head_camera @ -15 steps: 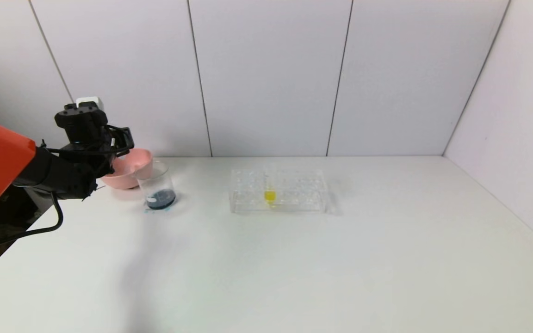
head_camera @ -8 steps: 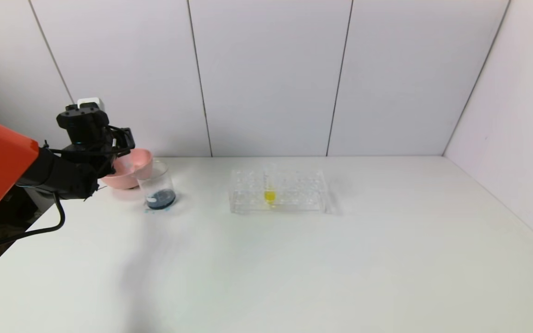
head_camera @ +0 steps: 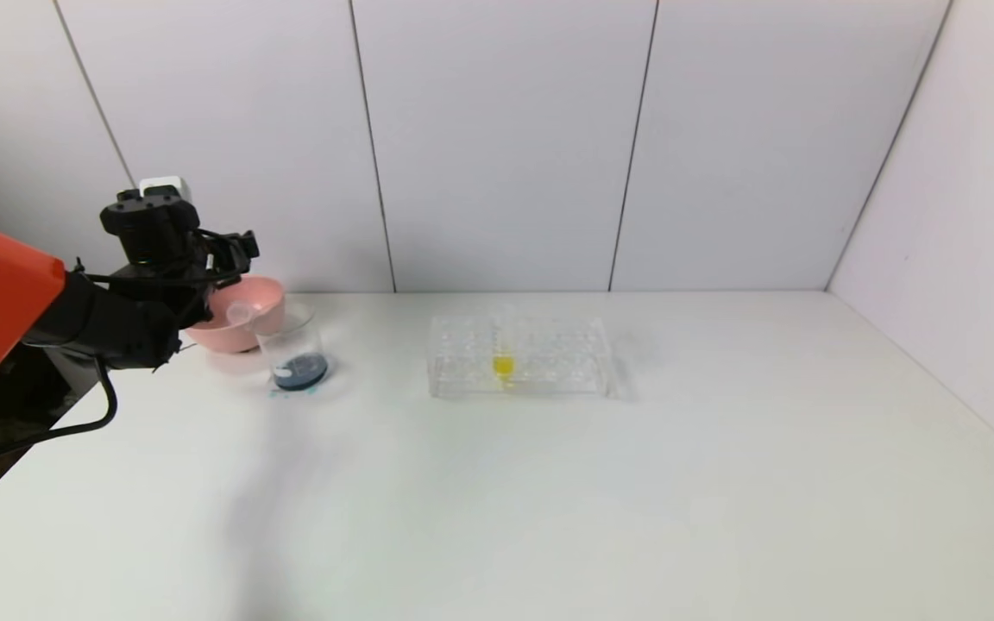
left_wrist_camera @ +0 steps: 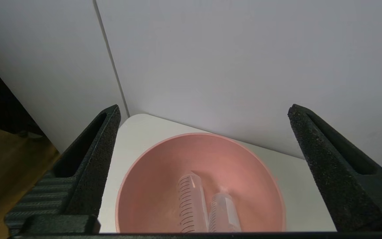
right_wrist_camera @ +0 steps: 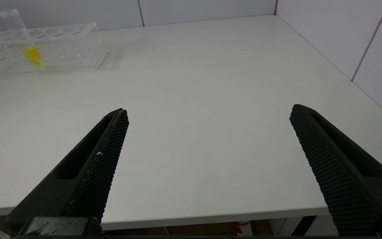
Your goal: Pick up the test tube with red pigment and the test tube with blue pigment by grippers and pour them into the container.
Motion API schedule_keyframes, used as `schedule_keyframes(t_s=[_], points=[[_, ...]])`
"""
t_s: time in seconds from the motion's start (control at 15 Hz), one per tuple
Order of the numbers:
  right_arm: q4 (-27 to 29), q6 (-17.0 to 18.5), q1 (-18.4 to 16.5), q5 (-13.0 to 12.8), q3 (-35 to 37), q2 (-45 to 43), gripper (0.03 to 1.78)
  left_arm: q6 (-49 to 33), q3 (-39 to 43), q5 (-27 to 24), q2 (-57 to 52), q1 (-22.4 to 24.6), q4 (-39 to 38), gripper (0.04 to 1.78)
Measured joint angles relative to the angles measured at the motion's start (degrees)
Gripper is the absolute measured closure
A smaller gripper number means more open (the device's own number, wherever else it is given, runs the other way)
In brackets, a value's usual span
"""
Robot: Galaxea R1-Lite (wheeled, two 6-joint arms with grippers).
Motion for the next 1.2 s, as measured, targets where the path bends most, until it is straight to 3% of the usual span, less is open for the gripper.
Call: schedule_keyframes(t_s=[0.47,0.8,1.0,1.2], points=[[0.00,0.00,0.00,0.00,0.00,0.00,0.04,-3.57,1.67,-2.26,-4.55,-7.03,0.44,0.06],[0.02,0.00,0.00,0.00,0.00,0.00,0.04,-3.77,11.04,-12.02,-13.15,-13.02,5.05,0.06],[0.00,0.00,0.00,0.00,0.00,0.00,0.04,-3.67,16.09,-19.36,-19.99,-13.41,10.17,0.06],[0.00,0.00,0.00,0.02,0.00,0.00,0.04,-3.19,19.96,-21.87,-26.44,-10.79,13.01,0.06]])
